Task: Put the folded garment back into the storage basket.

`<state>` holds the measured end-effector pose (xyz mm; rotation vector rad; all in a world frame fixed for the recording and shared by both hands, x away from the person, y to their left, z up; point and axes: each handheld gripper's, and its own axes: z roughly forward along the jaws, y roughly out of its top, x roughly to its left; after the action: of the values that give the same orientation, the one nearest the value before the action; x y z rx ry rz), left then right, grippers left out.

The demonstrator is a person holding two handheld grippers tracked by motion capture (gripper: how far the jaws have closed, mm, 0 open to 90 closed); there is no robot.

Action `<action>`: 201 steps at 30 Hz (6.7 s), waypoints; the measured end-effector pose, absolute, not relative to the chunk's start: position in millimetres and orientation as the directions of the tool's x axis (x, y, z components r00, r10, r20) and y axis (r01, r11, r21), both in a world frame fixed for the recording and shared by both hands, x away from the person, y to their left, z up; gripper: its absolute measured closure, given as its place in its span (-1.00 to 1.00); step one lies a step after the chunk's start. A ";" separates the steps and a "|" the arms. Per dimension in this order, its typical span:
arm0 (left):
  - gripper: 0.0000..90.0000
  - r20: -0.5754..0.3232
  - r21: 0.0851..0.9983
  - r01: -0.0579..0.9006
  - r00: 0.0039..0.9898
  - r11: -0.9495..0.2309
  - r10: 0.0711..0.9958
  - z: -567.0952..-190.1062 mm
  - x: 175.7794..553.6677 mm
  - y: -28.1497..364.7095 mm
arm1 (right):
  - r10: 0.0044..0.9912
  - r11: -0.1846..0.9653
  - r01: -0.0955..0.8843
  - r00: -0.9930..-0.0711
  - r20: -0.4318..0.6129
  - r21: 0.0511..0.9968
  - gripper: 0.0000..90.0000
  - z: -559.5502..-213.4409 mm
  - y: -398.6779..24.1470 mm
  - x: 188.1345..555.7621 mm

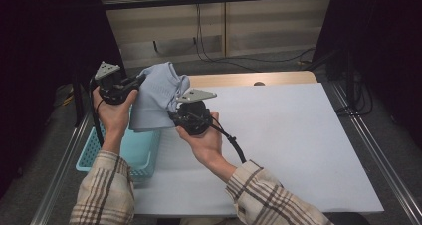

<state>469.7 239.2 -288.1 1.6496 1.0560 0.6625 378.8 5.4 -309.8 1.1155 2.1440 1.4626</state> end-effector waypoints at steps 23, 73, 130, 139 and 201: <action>0.74 -0.038 0.937 0.331 0.420 -0.114 0.907 -285.7 466.4 268.6 | 0.726 0.203 0.408 -0.672 0.142 0.890 0.81 -311.8 38.8 384.6; 0.74 -0.034 0.906 0.408 0.329 -0.109 0.944 -298.8 454.7 332.5 | 0.694 0.250 0.434 -0.703 0.153 0.865 0.81 -329.9 115.0 385.5; 0.74 -0.046 0.826 0.551 0.284 -0.124 0.958 -363.1 468.6 345.4 | 0.719 0.307 0.530 -0.674 0.172 0.790 0.81 -383.4 145.5 392.5; 0.74 -0.039 0.814 0.566 0.278 -0.131 0.960 -371.4 470.7 344.6 | 0.718 0.320 0.546 -0.673 0.178 0.774 0.81 -388.5 147.5 393.6; -0.86 0.017 0.916 0.377 0.308 -0.138 0.951 -361.7 452.7 340.4 | 0.697 0.353 0.401 -0.715 0.048 0.845 -0.51 -387.5 123.8 403.5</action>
<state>452.7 340.4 -361.7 1.6895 1.2143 0.8135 403.5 123.8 -387.5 0.9710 2.2999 1.2995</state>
